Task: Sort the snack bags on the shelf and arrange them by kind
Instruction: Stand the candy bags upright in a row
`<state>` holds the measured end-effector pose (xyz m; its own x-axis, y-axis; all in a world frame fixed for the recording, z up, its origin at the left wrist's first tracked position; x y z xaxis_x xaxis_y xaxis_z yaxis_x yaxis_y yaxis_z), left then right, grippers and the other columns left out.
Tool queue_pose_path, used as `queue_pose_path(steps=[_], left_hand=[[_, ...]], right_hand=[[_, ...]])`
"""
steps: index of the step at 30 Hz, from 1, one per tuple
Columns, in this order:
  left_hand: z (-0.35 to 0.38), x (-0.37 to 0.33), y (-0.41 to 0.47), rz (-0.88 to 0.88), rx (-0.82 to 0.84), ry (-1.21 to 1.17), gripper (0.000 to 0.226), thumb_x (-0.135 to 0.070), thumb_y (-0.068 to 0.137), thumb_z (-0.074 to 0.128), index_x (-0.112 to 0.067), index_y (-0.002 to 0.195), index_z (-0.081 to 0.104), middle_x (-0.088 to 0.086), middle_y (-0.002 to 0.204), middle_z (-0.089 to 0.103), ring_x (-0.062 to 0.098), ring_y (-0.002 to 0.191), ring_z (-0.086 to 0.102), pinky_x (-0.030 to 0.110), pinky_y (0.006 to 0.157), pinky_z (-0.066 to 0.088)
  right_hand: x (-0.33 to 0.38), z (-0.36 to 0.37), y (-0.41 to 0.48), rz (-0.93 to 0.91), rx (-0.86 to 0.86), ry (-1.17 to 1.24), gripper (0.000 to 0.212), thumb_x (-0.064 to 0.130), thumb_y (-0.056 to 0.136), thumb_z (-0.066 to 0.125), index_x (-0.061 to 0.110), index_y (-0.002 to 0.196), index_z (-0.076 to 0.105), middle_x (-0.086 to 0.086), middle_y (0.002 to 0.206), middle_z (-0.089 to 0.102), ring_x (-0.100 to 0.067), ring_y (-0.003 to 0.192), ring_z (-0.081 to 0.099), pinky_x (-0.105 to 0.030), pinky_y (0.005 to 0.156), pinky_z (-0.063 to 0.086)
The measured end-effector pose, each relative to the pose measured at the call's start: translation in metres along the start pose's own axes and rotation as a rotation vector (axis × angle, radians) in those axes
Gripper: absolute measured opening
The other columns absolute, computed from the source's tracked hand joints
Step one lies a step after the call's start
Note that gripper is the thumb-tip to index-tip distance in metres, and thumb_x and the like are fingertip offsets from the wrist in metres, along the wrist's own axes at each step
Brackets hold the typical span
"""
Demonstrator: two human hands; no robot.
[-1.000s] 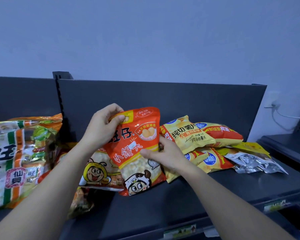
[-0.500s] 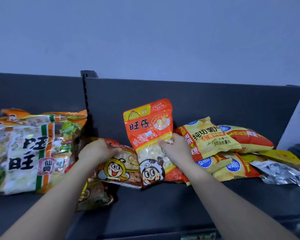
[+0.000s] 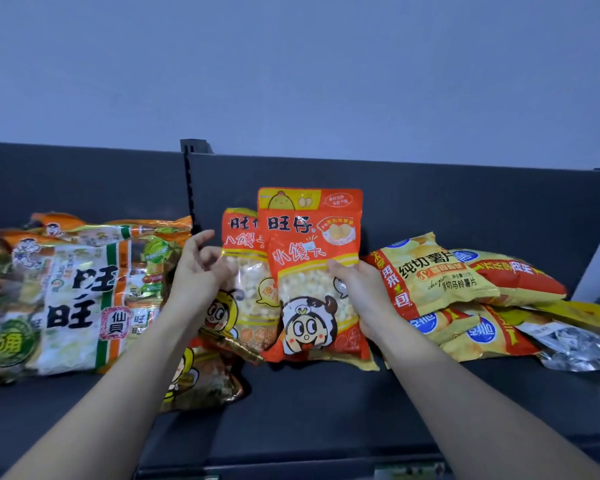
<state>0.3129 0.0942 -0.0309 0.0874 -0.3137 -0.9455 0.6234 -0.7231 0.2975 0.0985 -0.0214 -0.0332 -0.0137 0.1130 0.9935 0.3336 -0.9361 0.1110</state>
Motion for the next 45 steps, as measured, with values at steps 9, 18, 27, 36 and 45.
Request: queue_pose_path(steps=[9, 18, 27, 36, 45], left_hand=[[0.007, 0.002, -0.016, -0.090, 0.158, -0.236, 0.065, 0.026, 0.077, 0.049, -0.011, 0.131, 0.052, 0.008, 0.098, 0.065, 0.026, 0.093, 0.058, 0.028, 0.070, 0.046], [0.031, -0.009, -0.040, -0.258, 0.264, -0.295, 0.062, -0.017, 0.069, 0.079, -0.013, 0.121, 0.047, 0.005, 0.108, 0.063, 0.018, 0.092, 0.065, 0.033, 0.073, 0.053], [0.058, -0.016, -0.061, -0.162, 0.106, -0.273, 0.032, 0.012, 0.076, 0.070, -0.014, 0.094, 0.064, 0.005, 0.081, 0.074, 0.019, 0.066, 0.072, 0.030, 0.052, 0.056], [0.041, -0.022, -0.062, -0.054, 0.153, -0.285, 0.048, 0.017, 0.067, 0.069, -0.011, 0.104, 0.059, 0.005, 0.085, 0.074, 0.023, 0.074, 0.072, 0.033, 0.058, 0.057], [0.025, -0.022, -0.052, -0.031, 0.292, -0.317, 0.041, -0.031, 0.064, 0.085, -0.013, 0.099, 0.071, 0.012, 0.095, 0.073, 0.025, 0.082, 0.070, 0.037, 0.071, 0.057]], right_hand=[[0.002, 0.027, -0.010, 0.035, 0.035, 0.162, 0.018, 0.024, 0.093, 0.064, 0.019, 0.110, 0.066, 0.005, 0.109, 0.071, -0.017, 0.109, 0.062, -0.041, 0.101, 0.044], [-0.013, 0.017, -0.031, 0.070, 0.035, 0.176, 0.013, 0.016, 0.091, 0.065, 0.017, 0.104, 0.066, 0.004, 0.100, 0.074, -0.012, 0.097, 0.066, -0.028, 0.077, 0.047], [0.010, 0.000, -0.042, -0.082, -0.116, 0.102, 0.091, 0.060, 0.054, 0.086, 0.029, 0.130, 0.047, 0.000, 0.123, 0.065, -0.021, 0.110, 0.065, -0.049, 0.098, 0.050], [0.098, -0.007, -0.045, -0.390, -0.057, -1.065, 0.045, 0.071, 0.070, 0.067, 0.032, 0.092, 0.062, 0.011, 0.101, 0.067, -0.019, 0.107, 0.060, -0.044, 0.101, 0.035], [0.123, 0.016, -0.052, -0.510, 0.214, -1.114, 0.029, 0.035, 0.077, 0.078, 0.022, 0.067, 0.054, 0.009, 0.072, 0.060, -0.016, 0.075, 0.061, -0.034, 0.067, 0.051]])
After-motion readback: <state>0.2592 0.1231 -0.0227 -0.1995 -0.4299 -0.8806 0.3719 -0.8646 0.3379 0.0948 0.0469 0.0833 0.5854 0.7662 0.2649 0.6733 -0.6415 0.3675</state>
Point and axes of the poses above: each hand's wrist, its own y-axis towards the middle knuckle, its own z-axis out of the palm, x = y × z, the point moved 3 cm from there along y, towards the middle knuckle
